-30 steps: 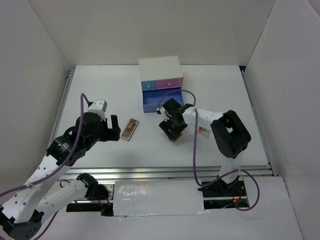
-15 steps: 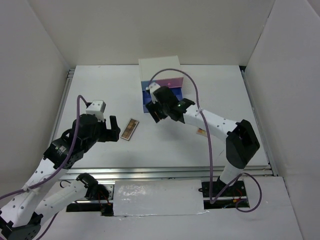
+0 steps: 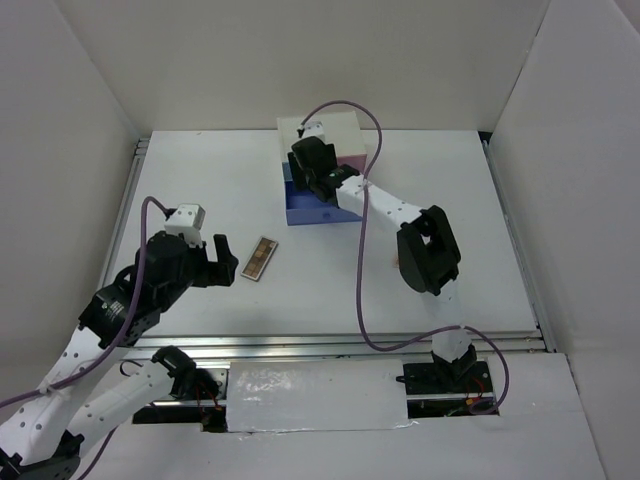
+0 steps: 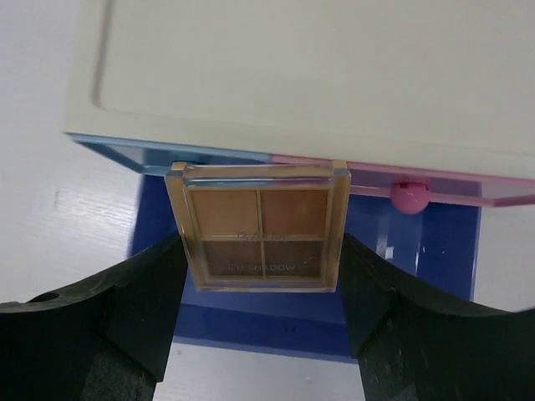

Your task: Organize the makeup

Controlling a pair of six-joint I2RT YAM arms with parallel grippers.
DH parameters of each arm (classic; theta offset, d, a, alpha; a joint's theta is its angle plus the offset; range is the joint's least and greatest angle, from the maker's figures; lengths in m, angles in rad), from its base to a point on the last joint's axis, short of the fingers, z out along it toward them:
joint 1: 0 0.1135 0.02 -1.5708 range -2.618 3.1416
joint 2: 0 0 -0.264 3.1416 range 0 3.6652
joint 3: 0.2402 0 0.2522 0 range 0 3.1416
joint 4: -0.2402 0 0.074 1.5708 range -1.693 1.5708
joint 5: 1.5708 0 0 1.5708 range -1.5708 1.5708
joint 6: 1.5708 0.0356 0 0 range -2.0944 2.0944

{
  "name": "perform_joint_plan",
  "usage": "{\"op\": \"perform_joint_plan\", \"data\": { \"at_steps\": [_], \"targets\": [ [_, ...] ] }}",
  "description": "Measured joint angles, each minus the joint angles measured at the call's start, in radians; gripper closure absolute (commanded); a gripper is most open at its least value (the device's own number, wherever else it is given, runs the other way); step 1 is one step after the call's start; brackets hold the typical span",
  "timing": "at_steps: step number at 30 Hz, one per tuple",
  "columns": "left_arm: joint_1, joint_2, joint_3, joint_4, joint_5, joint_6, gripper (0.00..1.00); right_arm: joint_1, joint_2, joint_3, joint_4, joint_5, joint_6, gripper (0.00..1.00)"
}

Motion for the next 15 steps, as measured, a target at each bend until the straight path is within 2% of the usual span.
{"op": "perform_joint_plan", "data": {
  "at_steps": [5,9,12,15],
  "targets": [
    [0.000,0.001,0.000,0.002,0.007,0.000,0.01,-0.038,-0.039,-0.156,0.027,-0.012,0.054,0.57],
    [0.000,0.011,0.000,0.003,0.013,0.000,0.00,-0.062,-0.038,-0.213,0.023,-0.040,0.079,0.54],
    [0.000,0.011,0.000,0.004,0.014,0.000,0.01,-0.073,-0.039,-0.226,0.025,-0.061,0.096,0.44],
    [0.000,0.012,0.000,0.004,0.014,0.000,0.01,-0.073,-0.039,-0.238,0.034,-0.076,0.114,0.26]
  ]
}}
